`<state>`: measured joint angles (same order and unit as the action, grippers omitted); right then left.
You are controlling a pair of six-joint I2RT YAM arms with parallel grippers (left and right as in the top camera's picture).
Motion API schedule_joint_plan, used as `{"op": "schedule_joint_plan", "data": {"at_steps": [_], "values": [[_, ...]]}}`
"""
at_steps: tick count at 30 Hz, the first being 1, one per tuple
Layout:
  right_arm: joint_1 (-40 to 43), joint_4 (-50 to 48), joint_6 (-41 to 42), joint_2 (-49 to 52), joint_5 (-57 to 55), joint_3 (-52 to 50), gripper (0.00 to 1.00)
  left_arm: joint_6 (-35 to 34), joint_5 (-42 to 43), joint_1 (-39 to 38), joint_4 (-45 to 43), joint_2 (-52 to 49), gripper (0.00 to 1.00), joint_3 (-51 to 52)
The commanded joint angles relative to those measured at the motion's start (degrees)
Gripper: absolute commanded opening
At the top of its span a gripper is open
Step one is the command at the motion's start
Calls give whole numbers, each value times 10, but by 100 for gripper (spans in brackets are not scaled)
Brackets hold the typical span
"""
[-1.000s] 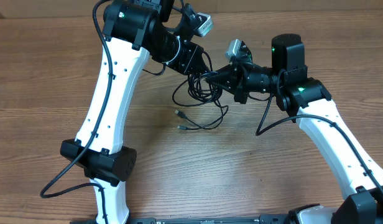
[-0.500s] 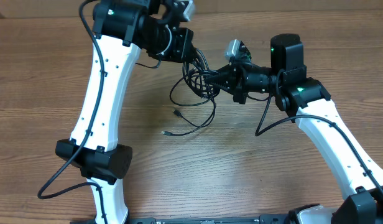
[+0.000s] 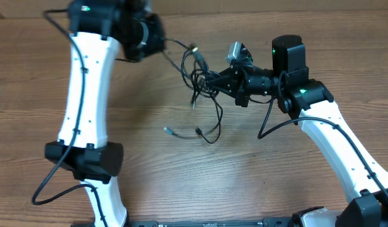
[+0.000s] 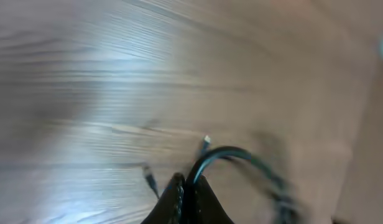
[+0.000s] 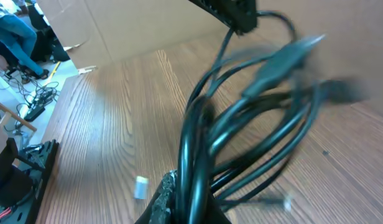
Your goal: Untangle cables
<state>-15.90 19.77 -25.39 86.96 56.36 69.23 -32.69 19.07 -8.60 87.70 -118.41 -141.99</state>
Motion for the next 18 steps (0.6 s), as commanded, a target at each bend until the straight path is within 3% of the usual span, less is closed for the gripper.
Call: {"op": "schedule_joint_plan", "data": {"at_steps": [1,10,15,18], "values": [[-2,5,-4,-8,16,5,4,-85,-95,35,6,-4,4,-5],[-2,5,-4,-8,16,5,4,-112,-124,64,38,-4,4,-5],[-2,5,-4,-8,16,5,4,-259,-189,67,91,-4,5,-5],[-2,5,-4,-8,16,5,4,-279,-191,67,91,-4,4,-5]]}}
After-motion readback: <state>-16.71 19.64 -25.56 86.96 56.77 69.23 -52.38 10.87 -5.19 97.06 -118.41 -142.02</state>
